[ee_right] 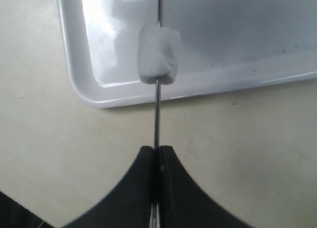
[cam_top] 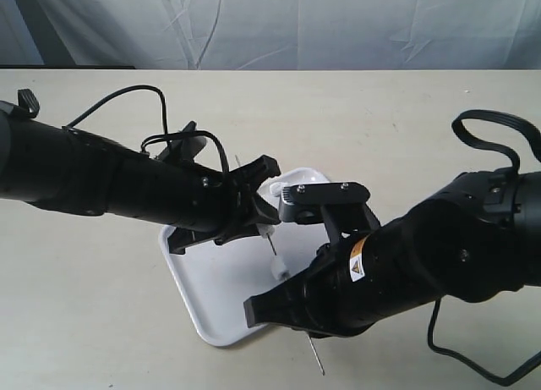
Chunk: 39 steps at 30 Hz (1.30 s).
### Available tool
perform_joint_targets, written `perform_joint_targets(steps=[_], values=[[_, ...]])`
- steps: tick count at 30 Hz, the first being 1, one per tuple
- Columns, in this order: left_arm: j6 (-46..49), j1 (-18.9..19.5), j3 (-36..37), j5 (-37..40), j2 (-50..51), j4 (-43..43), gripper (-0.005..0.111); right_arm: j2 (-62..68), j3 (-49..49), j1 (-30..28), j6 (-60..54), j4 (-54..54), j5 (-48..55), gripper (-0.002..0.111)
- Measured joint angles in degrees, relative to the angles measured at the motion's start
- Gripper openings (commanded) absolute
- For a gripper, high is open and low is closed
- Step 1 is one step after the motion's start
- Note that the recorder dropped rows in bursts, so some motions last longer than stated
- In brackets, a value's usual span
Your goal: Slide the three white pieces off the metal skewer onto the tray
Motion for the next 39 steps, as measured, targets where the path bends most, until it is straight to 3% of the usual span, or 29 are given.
perform_joint_targets(steps=[16, 33, 39], values=[[0.0, 0.0, 0.0, -1.2, 0.0, 0.0, 0.015, 0.0, 0.0, 0.0, -0.6, 0.3, 6.2, -0.001], [0.0, -0.2, 0.0, -20.0, 0.0, 0.0, 0.015, -1.4, -0.2, 0.0, -1.9, 0.4, 27.6, -0.001], [0.0, 0.1, 0.0, -17.6, 0.0, 0.0, 0.02, -5.5, 0.0, 0.0, 0.8, -3.7, 30.1, -0.001]])
